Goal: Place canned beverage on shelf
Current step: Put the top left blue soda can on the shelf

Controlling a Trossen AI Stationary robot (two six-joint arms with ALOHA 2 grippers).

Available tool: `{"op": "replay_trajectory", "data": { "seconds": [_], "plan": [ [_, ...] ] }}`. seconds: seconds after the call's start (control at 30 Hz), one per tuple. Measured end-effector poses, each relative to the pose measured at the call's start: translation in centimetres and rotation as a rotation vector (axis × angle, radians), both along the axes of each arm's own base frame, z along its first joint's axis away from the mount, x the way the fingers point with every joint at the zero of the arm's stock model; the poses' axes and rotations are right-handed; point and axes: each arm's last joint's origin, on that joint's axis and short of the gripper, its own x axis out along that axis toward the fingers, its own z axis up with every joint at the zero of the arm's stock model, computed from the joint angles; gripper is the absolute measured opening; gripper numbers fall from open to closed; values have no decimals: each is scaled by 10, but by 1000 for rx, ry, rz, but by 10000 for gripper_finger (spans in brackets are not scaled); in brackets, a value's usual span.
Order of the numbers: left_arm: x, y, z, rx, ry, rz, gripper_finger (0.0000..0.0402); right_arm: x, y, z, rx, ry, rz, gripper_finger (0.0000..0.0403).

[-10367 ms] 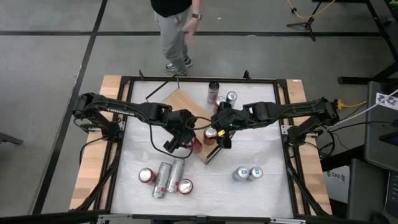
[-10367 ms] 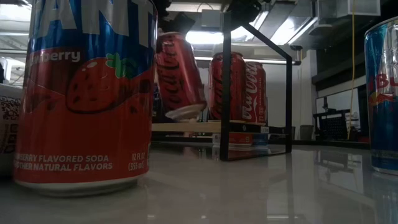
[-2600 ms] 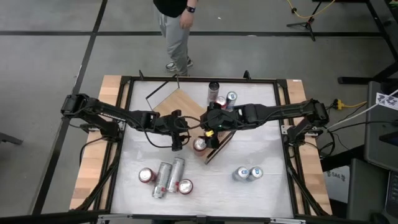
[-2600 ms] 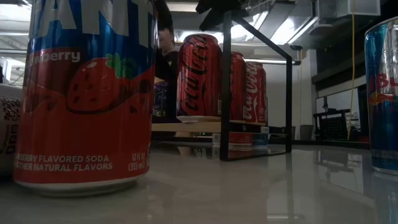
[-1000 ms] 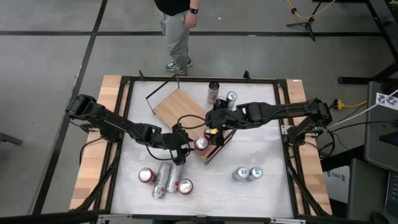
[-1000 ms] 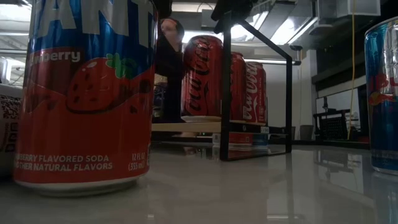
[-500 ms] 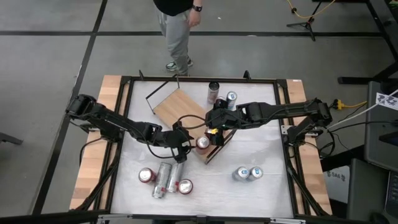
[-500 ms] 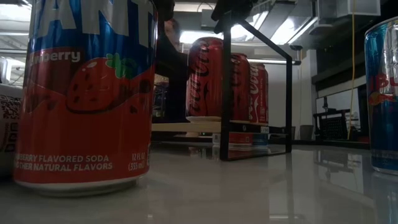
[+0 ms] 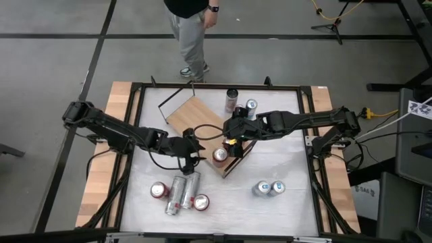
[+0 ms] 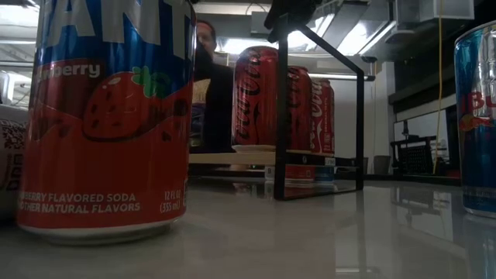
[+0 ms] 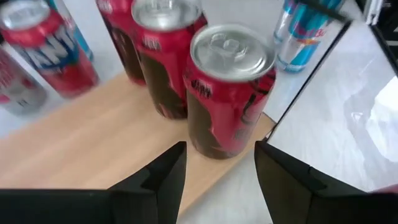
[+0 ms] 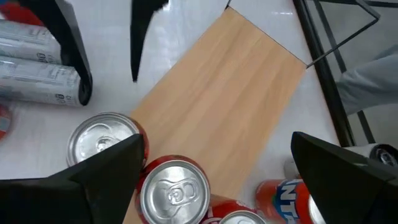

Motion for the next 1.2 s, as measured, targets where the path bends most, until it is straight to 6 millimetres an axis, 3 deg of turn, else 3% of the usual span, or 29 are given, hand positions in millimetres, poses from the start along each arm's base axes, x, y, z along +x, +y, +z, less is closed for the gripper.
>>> {"op": "replay_trajectory", "data": {
  "seconds": [0.27, 0.57, 0.87, 1.03, 1.2],
  "plan": [
    [-20, 16, 35, 89, -115, -30, 181, -15, -26, 18, -6, 67, -68, 395],
    [-52, 45, 72, 144, -248, 47, 181, -50, -93, 29, -24, 225, -149, 395],
    [-84, 70, 80, 160, -192, 158, 181, -75, -168, 27, 88, 243, -95, 395],
    [-91, 77, 80, 163, -170, 194, 181, -86, -190, 24, 107, 232, -110, 395],
    [-93, 81, 81, 165, -169, 218, 181, -86, -200, -2, 144, 249, -95, 395]
  ]
}}
